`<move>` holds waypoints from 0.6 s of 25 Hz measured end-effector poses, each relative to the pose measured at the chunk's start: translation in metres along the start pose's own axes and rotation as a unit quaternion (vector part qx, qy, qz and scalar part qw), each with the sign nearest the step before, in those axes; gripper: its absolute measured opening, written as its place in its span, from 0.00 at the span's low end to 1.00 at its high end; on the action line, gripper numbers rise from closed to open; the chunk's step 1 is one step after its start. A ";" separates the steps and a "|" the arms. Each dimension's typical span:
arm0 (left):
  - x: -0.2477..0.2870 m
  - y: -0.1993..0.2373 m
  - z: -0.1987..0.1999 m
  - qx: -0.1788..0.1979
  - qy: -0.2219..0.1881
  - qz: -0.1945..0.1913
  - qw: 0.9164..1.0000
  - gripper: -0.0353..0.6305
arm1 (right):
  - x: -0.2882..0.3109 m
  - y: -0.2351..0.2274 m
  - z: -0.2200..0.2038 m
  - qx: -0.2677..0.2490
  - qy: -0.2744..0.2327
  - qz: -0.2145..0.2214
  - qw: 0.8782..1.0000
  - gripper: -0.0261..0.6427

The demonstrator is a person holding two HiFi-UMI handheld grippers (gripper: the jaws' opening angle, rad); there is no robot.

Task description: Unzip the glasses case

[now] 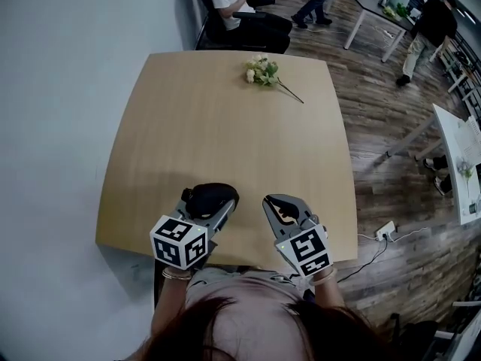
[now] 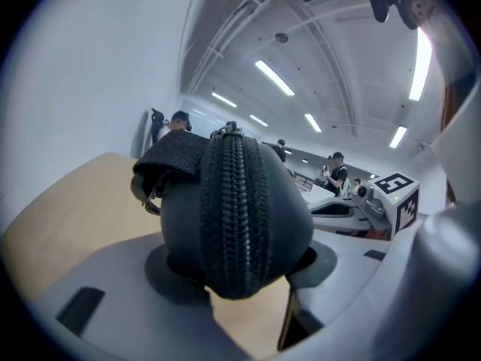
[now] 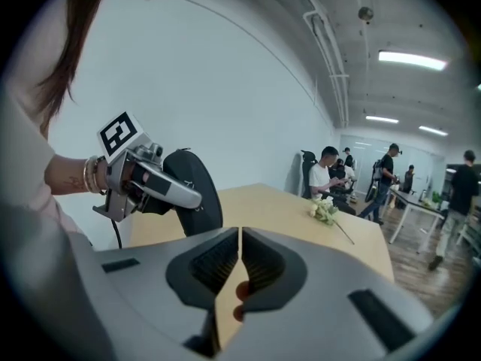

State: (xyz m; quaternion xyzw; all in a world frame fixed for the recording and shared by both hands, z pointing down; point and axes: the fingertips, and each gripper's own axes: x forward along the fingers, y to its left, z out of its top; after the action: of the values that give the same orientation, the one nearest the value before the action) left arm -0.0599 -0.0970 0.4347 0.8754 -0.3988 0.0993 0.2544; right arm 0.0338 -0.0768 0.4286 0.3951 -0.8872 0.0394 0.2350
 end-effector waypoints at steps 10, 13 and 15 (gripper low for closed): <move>-0.030 -0.049 0.020 -0.027 -0.083 -0.009 0.996 0.41 | -0.044 -0.004 0.000 0.079 -0.042 0.004 0.996 0.08; -0.040 -0.066 0.024 -0.039 -0.114 -0.013 0.993 0.41 | -0.060 -0.004 -0.003 0.089 -0.050 0.003 0.995 0.07; -0.048 -0.076 0.027 -0.043 -0.131 -0.015 0.990 0.41 | -0.070 -0.004 -0.005 0.097 -0.055 0.001 0.994 0.06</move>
State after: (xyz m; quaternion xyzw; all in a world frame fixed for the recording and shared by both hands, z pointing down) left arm -0.0352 -0.0379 0.3657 0.8748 -0.4197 -0.0371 0.2390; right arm 0.0785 -0.0308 0.4010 0.4170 -0.8910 0.1039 0.1467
